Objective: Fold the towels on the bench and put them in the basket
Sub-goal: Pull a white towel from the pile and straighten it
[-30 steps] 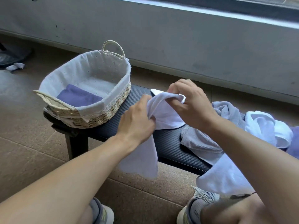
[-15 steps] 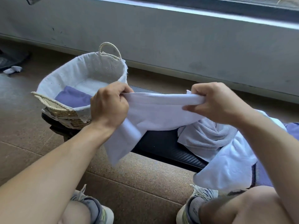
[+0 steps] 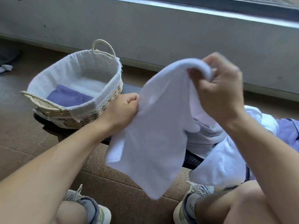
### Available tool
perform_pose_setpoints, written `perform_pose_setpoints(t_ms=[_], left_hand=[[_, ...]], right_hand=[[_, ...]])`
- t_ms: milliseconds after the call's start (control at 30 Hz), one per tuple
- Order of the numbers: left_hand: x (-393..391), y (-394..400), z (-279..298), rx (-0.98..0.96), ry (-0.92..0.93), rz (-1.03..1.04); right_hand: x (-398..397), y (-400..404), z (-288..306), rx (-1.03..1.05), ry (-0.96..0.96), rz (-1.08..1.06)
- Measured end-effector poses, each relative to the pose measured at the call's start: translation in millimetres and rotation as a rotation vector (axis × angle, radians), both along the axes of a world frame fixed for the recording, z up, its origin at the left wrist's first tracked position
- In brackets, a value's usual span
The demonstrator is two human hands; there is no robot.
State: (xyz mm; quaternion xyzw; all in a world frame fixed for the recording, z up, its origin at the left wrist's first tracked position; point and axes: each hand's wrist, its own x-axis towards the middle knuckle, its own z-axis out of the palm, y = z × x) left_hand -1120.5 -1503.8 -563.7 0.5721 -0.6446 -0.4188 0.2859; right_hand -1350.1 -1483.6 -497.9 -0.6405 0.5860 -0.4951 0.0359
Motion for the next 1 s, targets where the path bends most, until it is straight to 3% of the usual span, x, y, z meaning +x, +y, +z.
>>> perform_pose_setpoints(t_ms=[100,200,300,433,500,600,700,800,900,1000], left_hand=[[16,-1,-17,0.024,-0.499,0.005],[22,5,-20,0.046,-0.627,-0.004],[24,9,-16,0.036,-0.720,-0.030],[24,18,-23,0.190,-0.815,-0.188],[21,24,-25,0.131,-0.887,-0.180],[16,23,-24,-0.041,-0.920,-0.108],[16,15,-20,-0.067,-0.743,-0.019],[16,2,-14,-0.024,-0.323,0.150],[12,-2,-7,0.041,0.066,0.242],[4,5,-4,0.061,0.216,0.191]], right_hand=[[-22,-21,-26,0.664,0.374,-0.121],[-34,-27,-39,0.955,0.495,0.023],[-38,-25,-35,1.001,0.553,0.114],[-42,-22,-31,0.994,0.688,0.183],[-40,-25,-32,0.876,0.542,0.162],[-37,-31,-32,0.602,0.170,0.072],[-36,-34,-31,0.333,-0.162,-0.049],[-30,-31,-27,0.273,-0.270,-0.077],[-12,-19,-26,0.558,0.029,0.148],[16,2,-34,0.949,0.396,0.324]])
